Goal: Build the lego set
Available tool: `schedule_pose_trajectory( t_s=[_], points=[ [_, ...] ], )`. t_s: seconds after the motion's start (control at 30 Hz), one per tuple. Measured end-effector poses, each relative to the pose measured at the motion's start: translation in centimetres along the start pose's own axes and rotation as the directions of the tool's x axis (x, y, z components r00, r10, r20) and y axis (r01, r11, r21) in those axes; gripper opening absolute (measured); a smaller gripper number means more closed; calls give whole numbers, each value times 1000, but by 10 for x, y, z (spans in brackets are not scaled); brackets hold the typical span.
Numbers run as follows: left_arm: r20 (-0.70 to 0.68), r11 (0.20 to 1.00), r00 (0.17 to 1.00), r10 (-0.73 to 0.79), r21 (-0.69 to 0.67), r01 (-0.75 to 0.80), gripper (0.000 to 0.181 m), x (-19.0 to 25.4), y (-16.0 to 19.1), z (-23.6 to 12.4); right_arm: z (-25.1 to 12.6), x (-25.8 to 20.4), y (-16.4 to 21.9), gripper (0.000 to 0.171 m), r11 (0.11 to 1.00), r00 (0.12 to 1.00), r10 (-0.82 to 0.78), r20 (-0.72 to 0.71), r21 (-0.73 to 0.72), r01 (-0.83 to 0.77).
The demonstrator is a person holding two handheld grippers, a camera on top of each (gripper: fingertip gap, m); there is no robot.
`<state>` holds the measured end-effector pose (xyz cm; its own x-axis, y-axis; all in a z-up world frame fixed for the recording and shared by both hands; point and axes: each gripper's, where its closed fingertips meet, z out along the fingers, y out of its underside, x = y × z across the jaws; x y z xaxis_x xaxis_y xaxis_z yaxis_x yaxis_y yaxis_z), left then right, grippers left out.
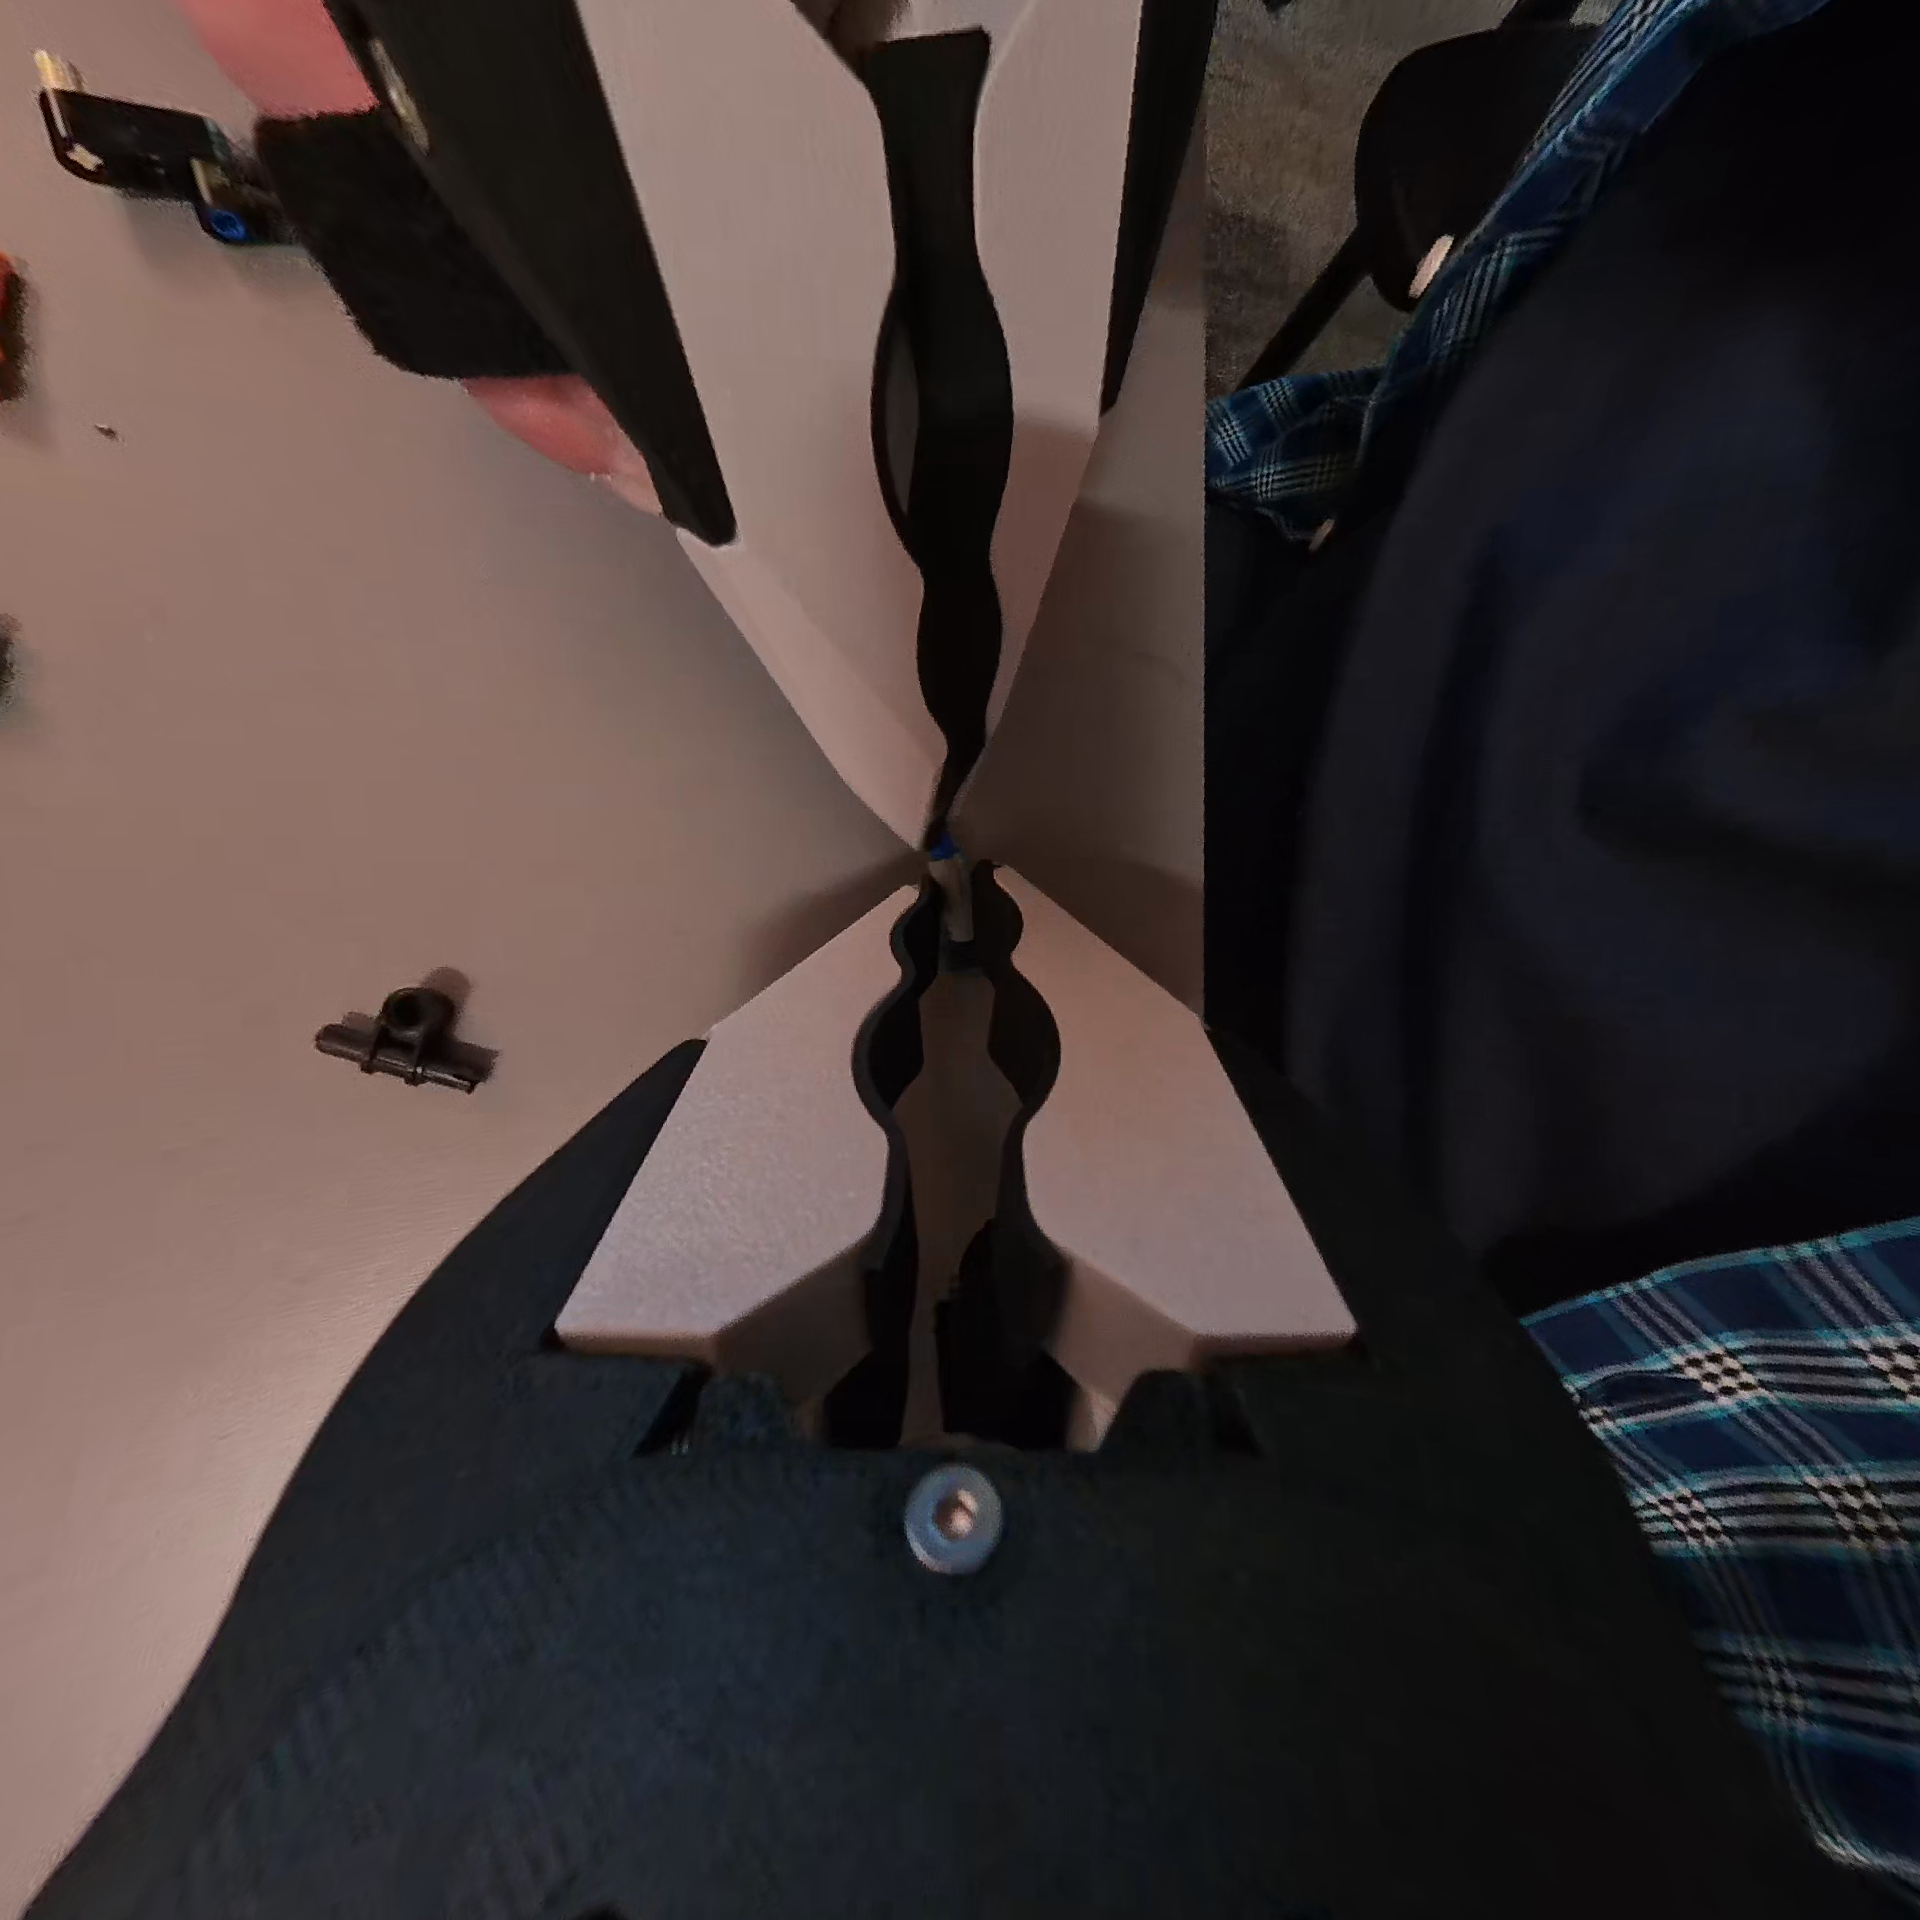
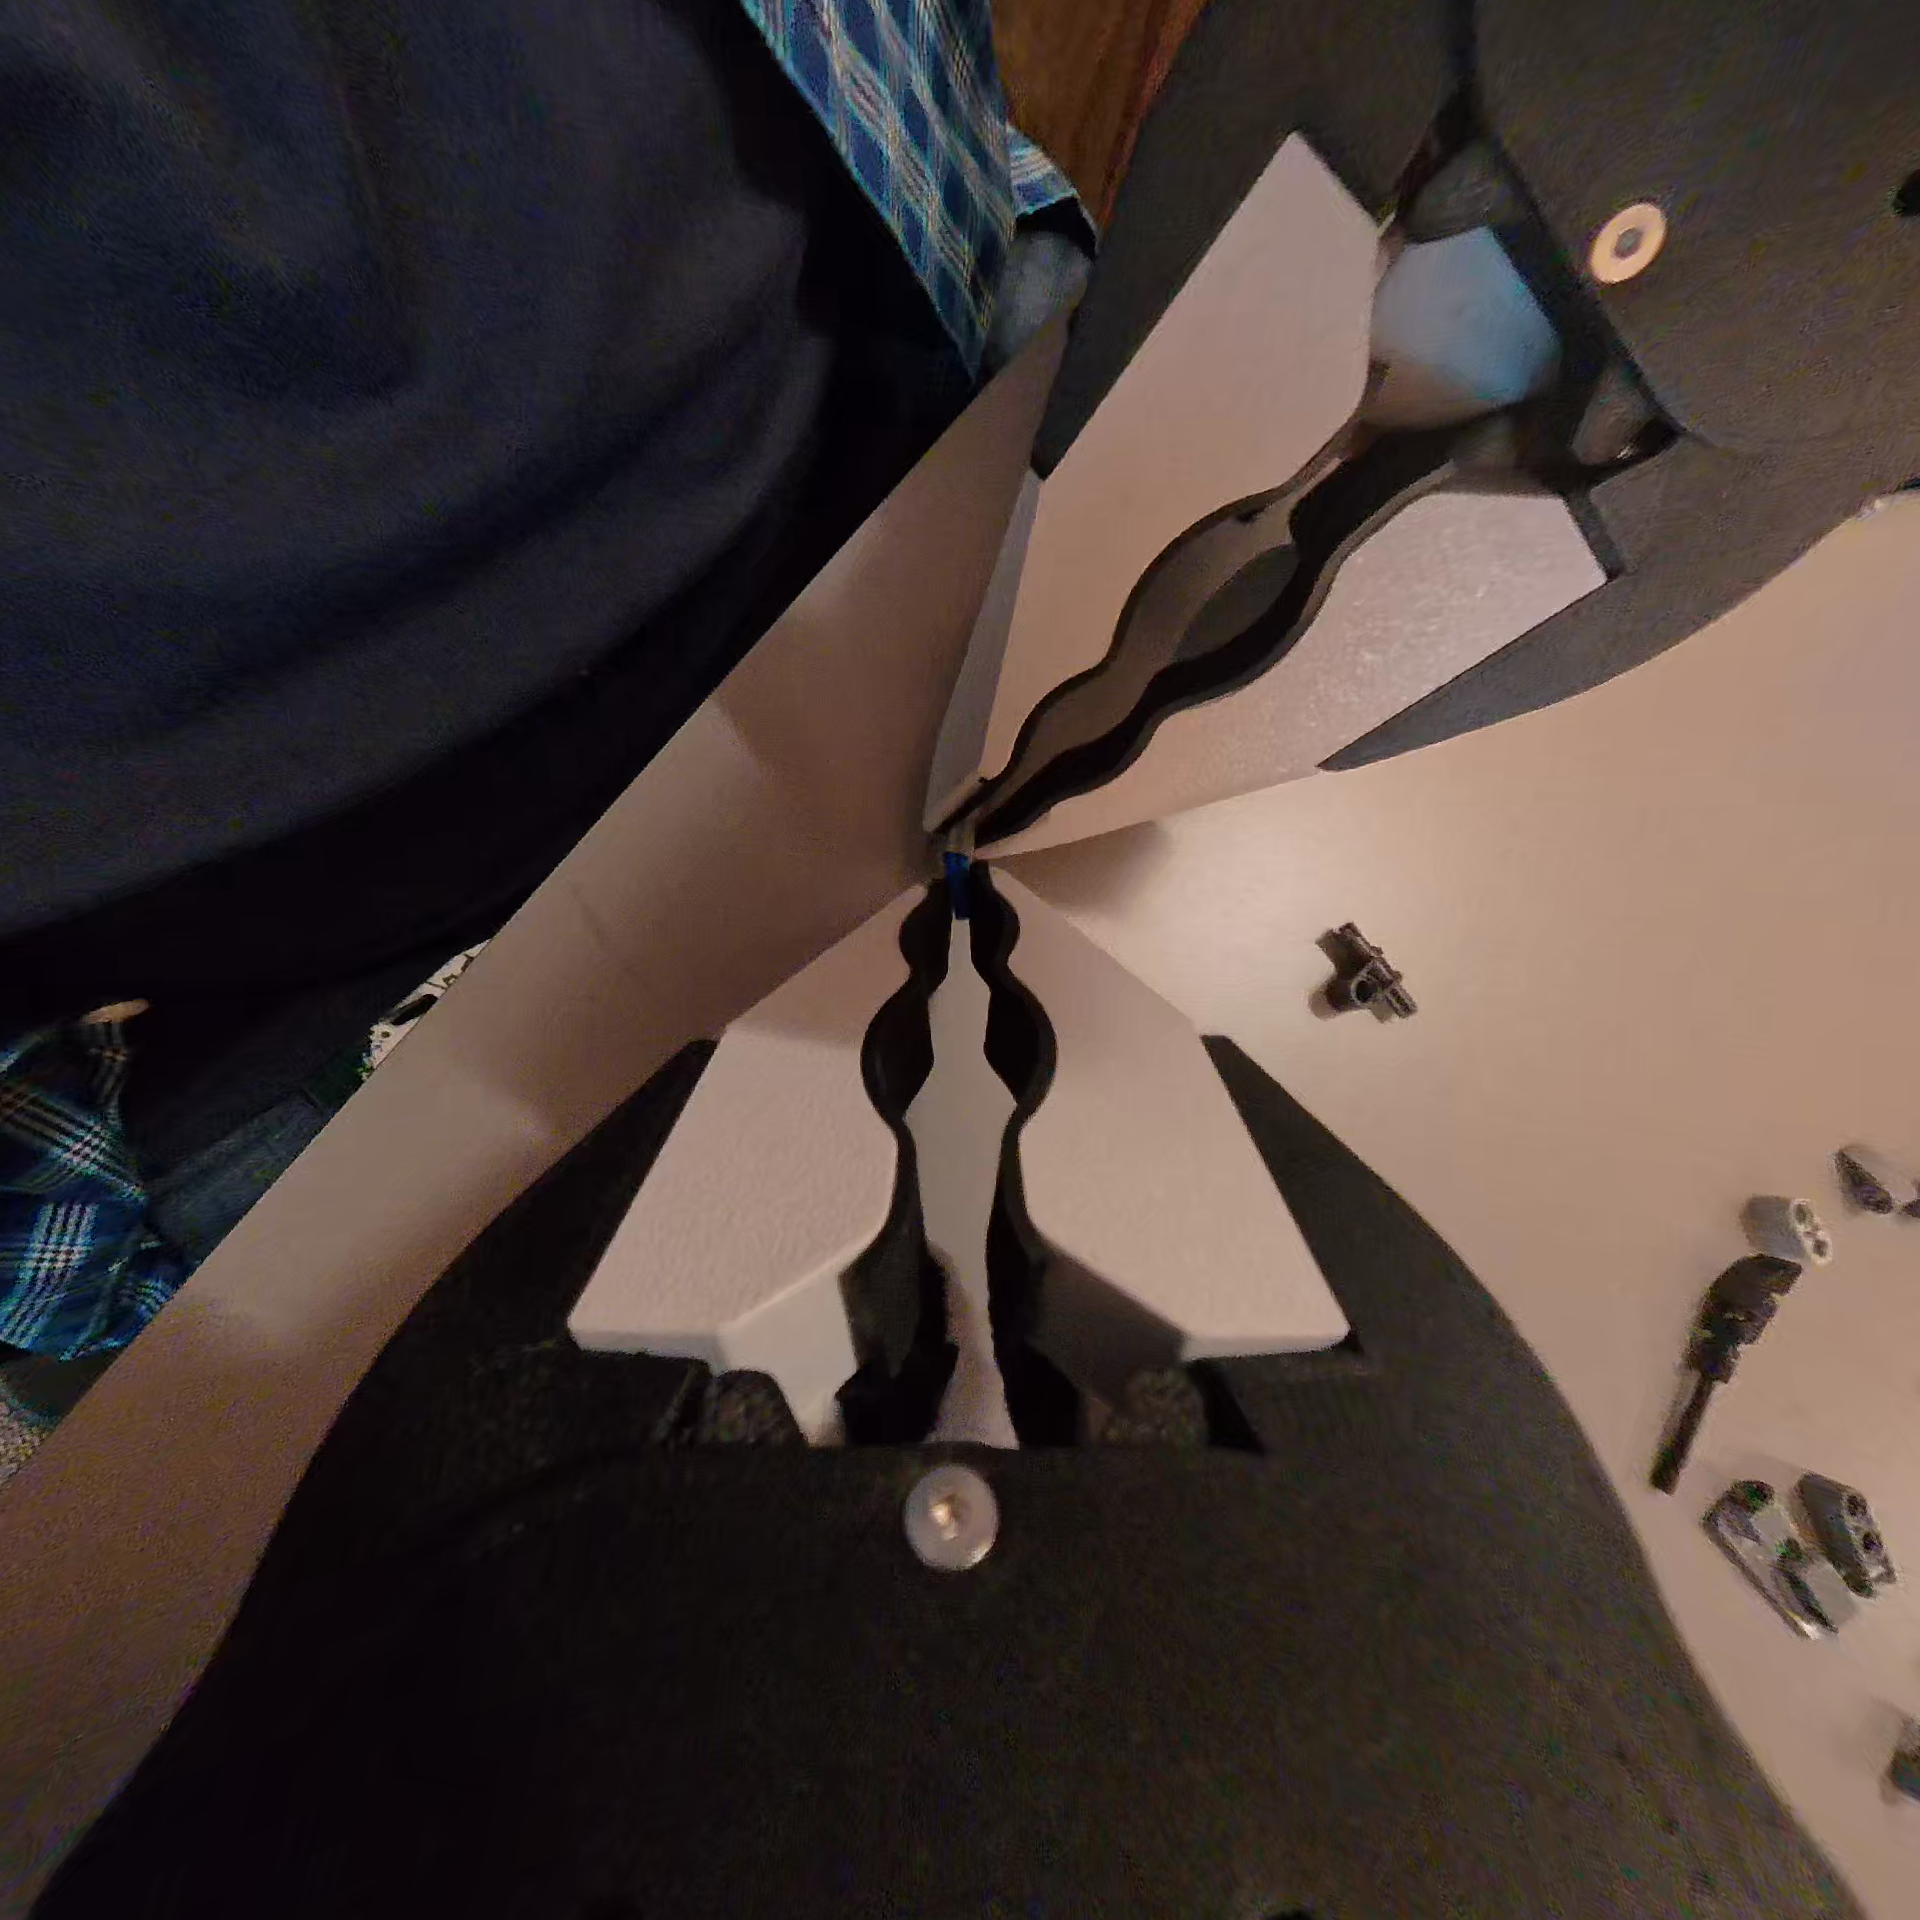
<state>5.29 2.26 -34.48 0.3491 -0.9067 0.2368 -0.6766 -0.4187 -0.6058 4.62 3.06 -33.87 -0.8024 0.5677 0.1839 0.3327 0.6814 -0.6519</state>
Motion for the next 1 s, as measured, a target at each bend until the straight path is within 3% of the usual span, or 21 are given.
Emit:
schedule_pose_trajectory(
  t_s=[0.03, 0.43, 1.0],
  points=[
    [-6, 1000, 1000, 0, 0, 0, 4, 2, 1, 2, 3, -1, 2, 1, 1000, 1000, -3, 0, -9, 3],
    [124, 1000, 992, -25, -6, 26, 3, 0, 1, 3, 4, -3, 5, 1, 997, 993, 77, -86, 14, -76],
    [177, 981, 968, -176, 110, 158, 5, -1, 1, 3, 3, -5, 5, 0, 997, 923, -19, -385, -77, -12]
  ],
)
